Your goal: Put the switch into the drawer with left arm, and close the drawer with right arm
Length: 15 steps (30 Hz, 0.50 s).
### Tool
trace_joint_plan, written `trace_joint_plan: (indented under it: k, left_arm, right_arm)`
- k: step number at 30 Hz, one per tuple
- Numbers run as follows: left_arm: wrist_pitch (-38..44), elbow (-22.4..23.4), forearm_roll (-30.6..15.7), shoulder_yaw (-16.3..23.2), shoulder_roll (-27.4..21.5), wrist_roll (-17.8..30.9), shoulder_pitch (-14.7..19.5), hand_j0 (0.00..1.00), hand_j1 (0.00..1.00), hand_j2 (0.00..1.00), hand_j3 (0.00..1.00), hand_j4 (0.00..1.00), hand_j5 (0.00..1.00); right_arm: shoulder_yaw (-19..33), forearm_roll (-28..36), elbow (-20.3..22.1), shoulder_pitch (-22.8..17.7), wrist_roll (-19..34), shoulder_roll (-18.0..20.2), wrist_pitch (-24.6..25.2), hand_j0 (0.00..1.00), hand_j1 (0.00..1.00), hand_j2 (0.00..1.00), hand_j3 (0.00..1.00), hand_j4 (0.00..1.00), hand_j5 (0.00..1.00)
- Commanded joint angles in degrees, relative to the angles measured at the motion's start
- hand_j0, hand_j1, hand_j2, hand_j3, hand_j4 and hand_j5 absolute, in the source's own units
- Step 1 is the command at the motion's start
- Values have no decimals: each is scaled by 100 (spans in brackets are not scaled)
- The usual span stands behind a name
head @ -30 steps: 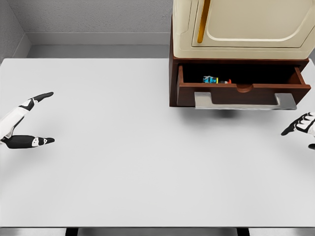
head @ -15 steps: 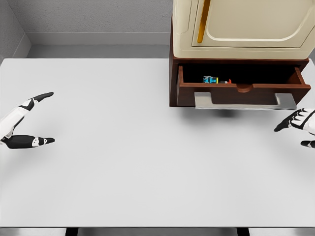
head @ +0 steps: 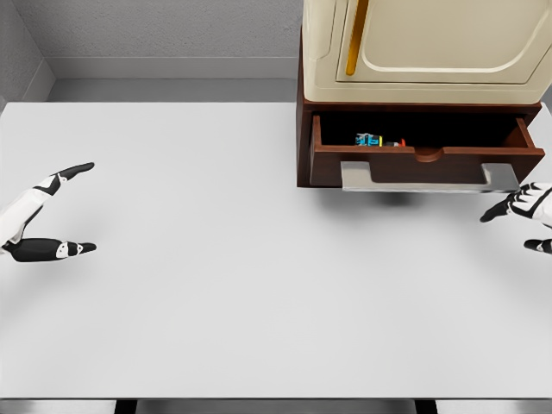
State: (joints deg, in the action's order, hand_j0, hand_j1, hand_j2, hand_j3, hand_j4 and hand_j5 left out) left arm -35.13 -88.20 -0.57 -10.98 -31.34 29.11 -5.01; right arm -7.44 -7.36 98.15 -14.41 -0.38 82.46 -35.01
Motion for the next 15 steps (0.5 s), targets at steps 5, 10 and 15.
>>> trace_joint_plan:
  k: [5,10,15]
  left_arm:
    - [13,-4,-48,-54,-12,-2,-44,100,100,100,100,100,100]
    - [13,-4,-48,-80,-4,-2,-53,100,100,100,100,100,100]
    - [13,-4,-48,-80,-4,-2,-53,100,100,100,100,100,100]
  right_arm:
    - [14,103,11,70,-14,-28,1,74,74,74,74,74,74]
    - [5,297,134,70,-5,-28,1,74,74,74,74,74,74]
    - [5,411,108,70,-5,-19,1,74,74,74,74,74,74]
